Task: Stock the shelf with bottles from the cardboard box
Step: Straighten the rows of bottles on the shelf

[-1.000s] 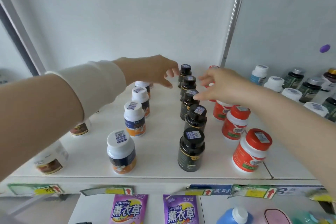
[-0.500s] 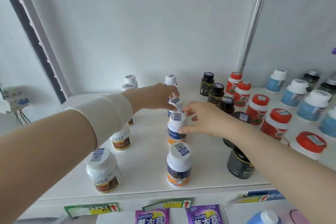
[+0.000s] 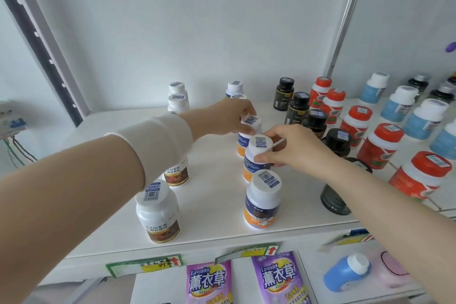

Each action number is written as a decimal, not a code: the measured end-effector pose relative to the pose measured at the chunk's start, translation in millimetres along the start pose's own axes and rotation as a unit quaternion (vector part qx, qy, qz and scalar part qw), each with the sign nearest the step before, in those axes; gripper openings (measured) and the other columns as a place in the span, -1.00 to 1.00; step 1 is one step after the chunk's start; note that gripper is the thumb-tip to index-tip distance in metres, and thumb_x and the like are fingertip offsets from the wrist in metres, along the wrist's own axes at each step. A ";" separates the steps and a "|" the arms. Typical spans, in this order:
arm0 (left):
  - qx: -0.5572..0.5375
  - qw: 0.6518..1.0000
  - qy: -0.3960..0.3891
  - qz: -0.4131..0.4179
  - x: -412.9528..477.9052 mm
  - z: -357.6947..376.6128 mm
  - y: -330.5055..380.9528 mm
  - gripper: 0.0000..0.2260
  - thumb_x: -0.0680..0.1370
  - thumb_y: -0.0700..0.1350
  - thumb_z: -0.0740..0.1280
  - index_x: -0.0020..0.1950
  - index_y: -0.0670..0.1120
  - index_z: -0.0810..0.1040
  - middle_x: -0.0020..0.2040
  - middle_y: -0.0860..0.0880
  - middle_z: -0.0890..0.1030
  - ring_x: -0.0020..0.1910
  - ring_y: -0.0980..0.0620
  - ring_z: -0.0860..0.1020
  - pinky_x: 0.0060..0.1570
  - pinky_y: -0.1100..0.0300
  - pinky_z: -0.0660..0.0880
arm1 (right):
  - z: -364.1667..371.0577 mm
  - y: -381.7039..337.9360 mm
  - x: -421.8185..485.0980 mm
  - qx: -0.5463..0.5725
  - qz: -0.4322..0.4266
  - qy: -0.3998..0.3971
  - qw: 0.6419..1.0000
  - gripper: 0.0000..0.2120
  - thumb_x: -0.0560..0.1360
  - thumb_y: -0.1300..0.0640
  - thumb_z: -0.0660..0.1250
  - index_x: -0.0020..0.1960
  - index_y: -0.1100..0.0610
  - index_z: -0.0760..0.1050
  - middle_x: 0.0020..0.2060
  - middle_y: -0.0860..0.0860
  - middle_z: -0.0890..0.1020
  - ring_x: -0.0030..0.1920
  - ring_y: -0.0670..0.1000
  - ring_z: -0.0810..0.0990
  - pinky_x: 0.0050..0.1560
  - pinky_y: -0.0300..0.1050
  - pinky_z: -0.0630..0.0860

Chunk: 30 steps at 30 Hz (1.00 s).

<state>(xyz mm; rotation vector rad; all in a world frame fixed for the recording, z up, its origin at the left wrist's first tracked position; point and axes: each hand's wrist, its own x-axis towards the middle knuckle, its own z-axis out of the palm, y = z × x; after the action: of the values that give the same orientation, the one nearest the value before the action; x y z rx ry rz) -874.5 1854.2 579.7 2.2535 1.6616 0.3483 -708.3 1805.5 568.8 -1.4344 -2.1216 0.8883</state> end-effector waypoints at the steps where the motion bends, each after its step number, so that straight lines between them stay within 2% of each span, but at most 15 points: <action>1: -0.004 1.000 -0.002 -0.001 -0.6 0.4 0.5 -0.60 0.50 -0.10 0.38 0.32 -0.11 0.42 0.29 -0.07 0.49 0.00 0.09 0.40 -0.02 0.31 0.31 | 0.1 0.2 -0.4 -0.002 -0.001 0.000 1.000 -0.66 0.31 0.13 0.53 0.05 0.09 0.56 -0.11 -0.02 0.62 -0.06 0.00 0.64 0.03 0.01 0.60; 6: -0.012 1.000 0.006 -0.008 -3.7 2.7 1.6 -0.59 0.50 -0.08 0.39 0.32 -0.09 0.41 0.28 -0.05 0.48 -0.03 0.09 0.41 -0.17 0.31 0.33 | 1.1 3.0 -1.0 0.022 -0.005 -0.008 1.000 -0.70 0.32 0.15 0.52 -0.01 0.05 0.50 -0.17 -0.06 0.58 -0.13 -0.02 0.62 -0.05 -0.09 0.63; 8: -0.007 1.000 0.010 -0.013 -4.9 4.4 1.6 -0.59 0.50 -0.07 0.38 0.33 -0.07 0.41 0.29 -0.04 0.49 -0.01 0.09 0.41 -0.08 0.31 0.32 | 1.0 4.9 -0.2 0.009 -0.013 -0.011 1.000 -0.69 0.33 0.11 0.52 -0.02 0.03 0.47 -0.18 -0.10 0.56 -0.13 -0.08 0.58 -0.03 -0.13 0.60; 11: -0.003 1.000 0.000 -0.026 -8.9 4.6 4.6 -0.54 0.51 -0.06 0.38 0.38 -0.06 0.36 0.30 -0.04 0.49 0.10 0.02 0.49 0.03 0.30 0.33 | -2.0 6.3 1.7 -0.036 -0.023 -0.020 0.999 -0.64 0.33 0.00 0.50 0.03 0.00 0.42 -0.08 -0.11 0.55 -0.11 -0.14 0.52 -0.14 -0.29 0.46; 15: 0.011 0.999 -0.012 -0.038 -22.4 -16.9 8.3 -0.53 0.50 -0.06 0.39 0.38 -0.06 0.36 0.27 0.00 0.53 0.19 0.01 0.52 0.18 0.21 0.40 | -22.7 0.7 9.6 -0.078 -0.040 -0.004 0.996 -0.44 0.34 -0.07 0.47 0.26 0.10 0.42 0.17 -0.02 0.55 0.06 -0.06 0.54 0.02 -0.19 0.42; 18: 0.112 0.993 -0.017 -0.043 -36.3 -46.7 -0.9 -0.60 0.51 -0.03 0.37 0.32 -0.01 0.41 0.23 0.04 0.56 0.18 0.02 0.53 0.22 0.04 0.45 | -41.3 -13.3 20.2 -0.112 -0.068 0.017 0.991 -0.43 0.36 -0.07 0.46 0.28 0.11 0.41 0.20 -0.03 0.54 0.09 -0.05 0.53 0.07 -0.20 0.40; 21: 0.256 0.964 -0.032 -0.064 -52.7 -73.0 -17.3 -0.62 0.53 -0.03 0.33 0.33 0.04 0.38 0.25 0.08 0.52 0.19 0.03 0.52 0.11 0.11 0.45 | -42.9 -32.4 31.5 -0.190 -0.107 0.023 0.976 -0.46 0.38 -0.04 0.45 0.28 0.12 0.40 0.23 0.00 0.52 0.15 -0.01 0.50 0.06 -0.16 0.37; 24: 0.358 0.929 -0.047 -0.083 -69.8 -85.7 -35.3 -0.62 0.56 -0.03 0.28 0.37 0.05 0.35 0.29 0.08 0.48 0.21 -0.02 0.50 0.13 0.09 0.44 | -27.1 -53.2 38.8 -0.259 -0.144 0.015 0.955 -0.47 0.40 -0.01 0.43 0.30 0.12 0.38 0.27 0.04 0.47 0.25 0.05 0.43 0.09 -0.15 0.34; 27: 0.303 0.948 -0.038 -0.093 -83.1 -85.8 -56.7 -0.62 0.56 0.02 0.28 0.36 0.03 0.36 0.28 0.06 0.50 0.21 0.00 0.51 0.18 0.09 0.44 | -4.0 -73.0 39.9 -0.261 -0.157 -0.012 0.952 -0.46 0.42 -0.04 0.42 0.32 0.11 0.37 0.29 0.03 0.45 0.28 0.04 0.40 0.15 -0.16 0.34; 30: 0.124 0.987 0.022 -0.097 -89.7 -77.5 -80.5 -0.61 0.53 0.06 0.32 0.32 0.01 0.40 0.25 0.03 0.53 0.18 0.04 0.54 0.15 0.19 0.43 | 20.5 -89.9 34.6 -0.206 -0.146 -0.041 0.967 -0.43 0.40 -0.09 0.41 0.32 0.10 0.37 0.27 -0.01 0.47 0.24 -0.01 0.46 0.19 -0.17 0.39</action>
<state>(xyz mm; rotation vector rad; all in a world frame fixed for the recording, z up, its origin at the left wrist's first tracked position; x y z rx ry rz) -1000.8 1798.9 618.7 2.2386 2.0267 0.1514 -793.4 1808.7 618.1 -1.2267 -2.6062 0.4150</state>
